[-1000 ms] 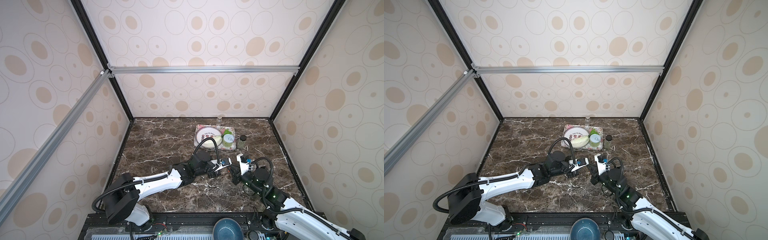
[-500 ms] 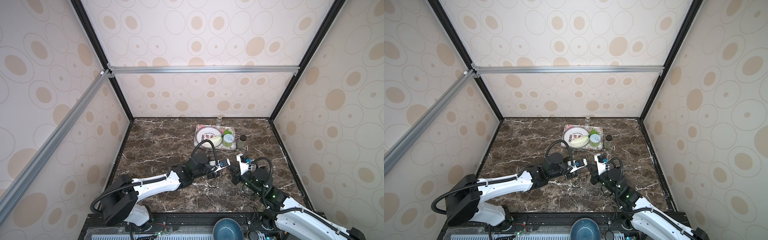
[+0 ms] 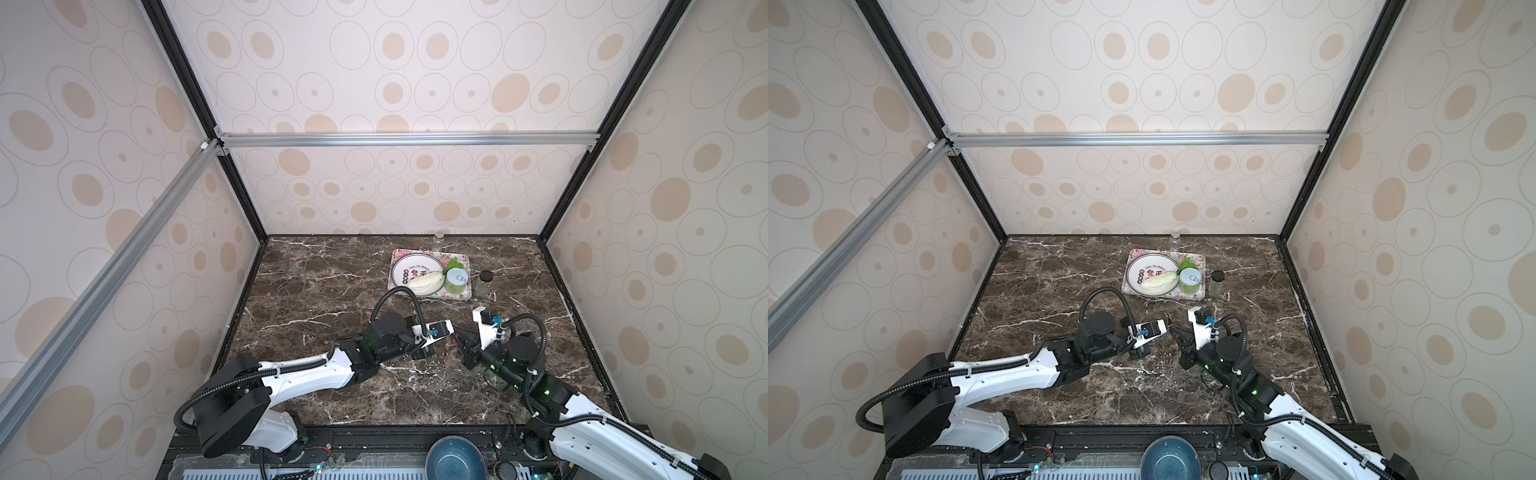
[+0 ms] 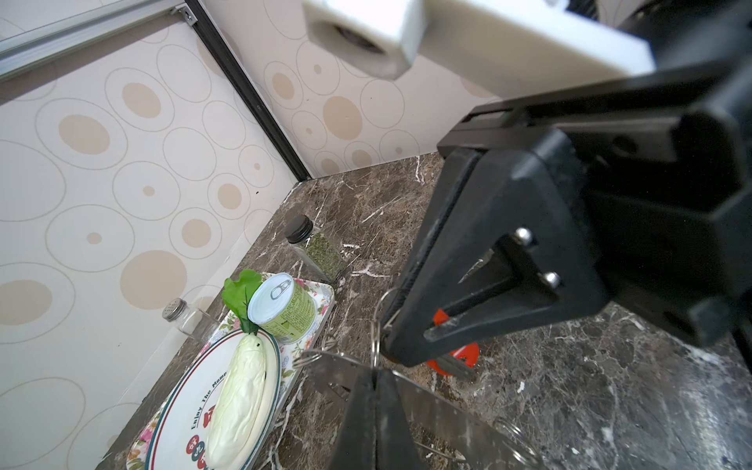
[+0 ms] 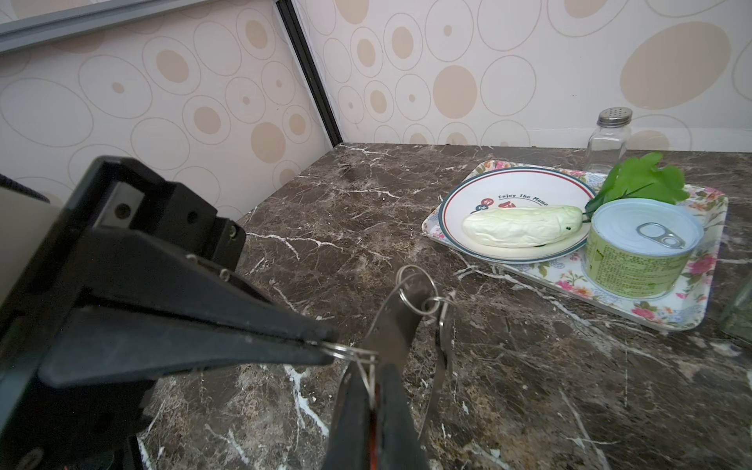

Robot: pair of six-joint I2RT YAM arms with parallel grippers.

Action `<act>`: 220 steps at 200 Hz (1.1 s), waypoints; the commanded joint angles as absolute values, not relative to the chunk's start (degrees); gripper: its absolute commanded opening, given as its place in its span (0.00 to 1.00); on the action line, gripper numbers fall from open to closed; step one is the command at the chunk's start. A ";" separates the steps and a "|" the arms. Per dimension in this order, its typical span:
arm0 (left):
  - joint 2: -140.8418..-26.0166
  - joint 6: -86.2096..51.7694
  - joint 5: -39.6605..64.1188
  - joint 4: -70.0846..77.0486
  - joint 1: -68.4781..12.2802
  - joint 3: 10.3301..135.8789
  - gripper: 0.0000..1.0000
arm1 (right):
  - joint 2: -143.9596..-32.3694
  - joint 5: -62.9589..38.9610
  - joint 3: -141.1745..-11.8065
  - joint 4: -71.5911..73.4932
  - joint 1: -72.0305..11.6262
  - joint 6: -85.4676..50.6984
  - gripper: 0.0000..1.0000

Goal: Attach keys to a key ring
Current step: Insert the key into the keyring.

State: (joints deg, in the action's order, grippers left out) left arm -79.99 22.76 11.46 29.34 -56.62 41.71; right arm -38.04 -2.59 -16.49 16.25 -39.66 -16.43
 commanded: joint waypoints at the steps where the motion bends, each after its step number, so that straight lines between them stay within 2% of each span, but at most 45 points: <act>1: -79.90 23.41 12.07 33.05 -56.60 43.61 0.00 | -37.80 -0.36 -16.97 15.44 -38.85 -15.82 0.00; 38: -80.00 22.90 10.77 32.30 -56.60 44.01 0.00 | -37.11 -1.10 -17.23 14.90 -38.93 -14.93 0.00; 51: -79.89 22.61 10.38 32.12 -56.60 44.05 0.10 | -36.93 -1.19 -17.24 14.69 -38.95 -14.60 0.00; 72: -79.65 22.59 10.16 31.64 -56.60 44.04 0.12 | -36.77 -1.21 -17.32 14.58 -39.05 -14.35 0.00; 93: -79.07 22.50 9.76 31.01 -56.60 44.15 0.20 | -36.65 -1.12 -17.38 14.50 -39.26 -14.21 0.00; 147: -74.60 20.47 13.40 29.44 -56.58 43.39 0.33 | -37.13 -0.53 -17.75 14.24 -40.02 -13.29 0.00; 175: -74.91 19.78 16.85 27.49 -56.61 44.67 0.35 | -37.42 -0.09 -17.84 14.30 -40.56 -12.92 0.00; 220: -78.12 20.38 15.41 21.45 -56.72 48.83 0.31 | -37.70 0.14 -18.02 14.24 -41.10 -12.50 0.00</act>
State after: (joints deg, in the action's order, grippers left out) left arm -76.82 20.34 15.18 25.74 -56.62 45.19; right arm -37.85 -0.62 -16.49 12.78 -40.49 -13.43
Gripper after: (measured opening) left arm 0.318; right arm 0.049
